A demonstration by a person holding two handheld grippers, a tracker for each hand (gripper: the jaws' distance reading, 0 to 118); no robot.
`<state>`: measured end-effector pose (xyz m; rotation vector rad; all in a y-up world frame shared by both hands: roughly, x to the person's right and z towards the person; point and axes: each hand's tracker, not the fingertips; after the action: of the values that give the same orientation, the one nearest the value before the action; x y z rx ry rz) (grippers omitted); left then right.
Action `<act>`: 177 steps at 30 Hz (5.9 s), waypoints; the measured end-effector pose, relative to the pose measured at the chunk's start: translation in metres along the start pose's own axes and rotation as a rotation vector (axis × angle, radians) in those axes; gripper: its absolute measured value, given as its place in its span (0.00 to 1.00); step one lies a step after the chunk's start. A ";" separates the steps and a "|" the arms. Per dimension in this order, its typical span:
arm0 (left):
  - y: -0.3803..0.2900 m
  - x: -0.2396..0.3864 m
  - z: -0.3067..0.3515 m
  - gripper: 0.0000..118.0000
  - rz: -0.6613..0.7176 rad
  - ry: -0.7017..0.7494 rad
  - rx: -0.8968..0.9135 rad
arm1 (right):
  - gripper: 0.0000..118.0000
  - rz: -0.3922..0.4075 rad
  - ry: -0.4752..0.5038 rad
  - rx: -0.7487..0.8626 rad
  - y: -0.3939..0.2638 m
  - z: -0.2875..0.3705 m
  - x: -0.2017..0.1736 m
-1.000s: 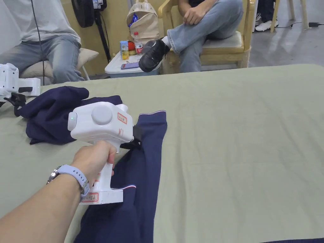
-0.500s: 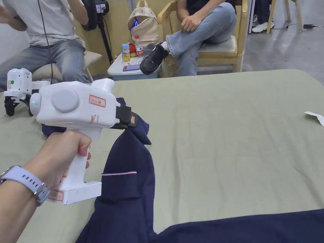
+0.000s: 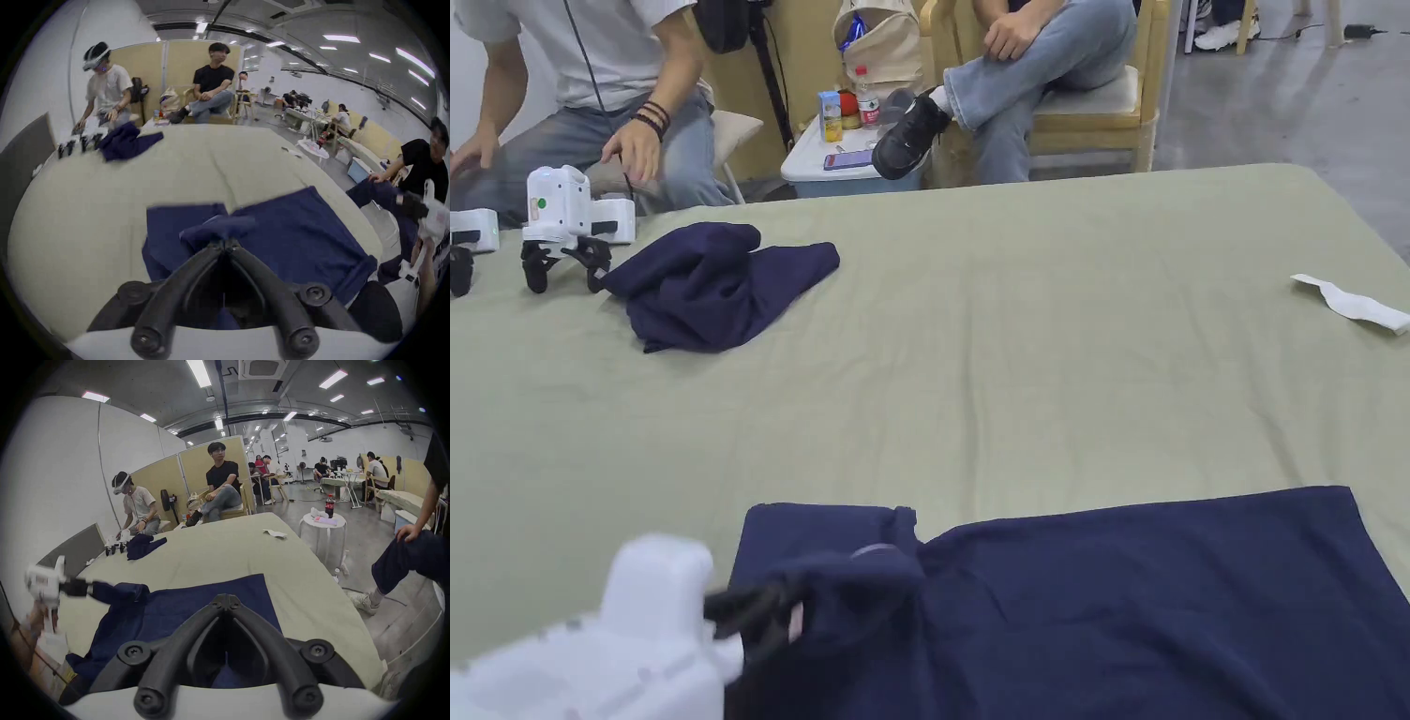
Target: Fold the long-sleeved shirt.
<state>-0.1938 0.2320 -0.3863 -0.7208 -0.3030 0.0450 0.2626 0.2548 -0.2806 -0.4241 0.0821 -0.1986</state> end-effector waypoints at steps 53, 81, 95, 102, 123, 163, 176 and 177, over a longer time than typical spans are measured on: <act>0.006 -0.138 -0.160 0.03 0.406 0.019 -0.222 | 0.01 0.108 -0.014 -0.156 -0.031 -0.104 -0.021; 0.030 -0.085 -0.100 0.03 0.144 0.152 -0.091 | 0.19 0.172 0.006 -0.459 -0.005 -0.327 0.108; 0.072 -0.076 -0.065 0.03 0.075 0.115 -0.013 | 0.05 0.245 -0.096 -0.147 0.055 -0.234 0.083; 0.040 -0.053 0.027 0.03 0.082 0.084 0.109 | 0.05 0.197 -0.086 0.016 0.056 -0.124 0.061; -0.128 -0.003 0.106 0.43 0.162 0.186 -0.126 | 0.42 0.044 -0.213 -0.181 -0.106 0.064 0.067; -0.180 -0.212 0.012 0.90 1.069 -0.658 -0.147 | 0.01 0.139 0.151 -0.192 -0.046 0.029 -0.097; -0.161 -0.175 -0.035 0.89 0.840 -0.710 -0.300 | 0.01 0.150 0.192 -0.227 -0.056 0.027 -0.111; -0.157 -0.172 -0.034 0.89 0.817 -0.677 -0.321 | 0.01 0.150 0.193 -0.225 -0.056 0.027 -0.111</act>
<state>-0.3578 0.0671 -0.3520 -1.1011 -0.6511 1.0508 0.1472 0.2385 -0.2284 -0.6200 0.3273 -0.0818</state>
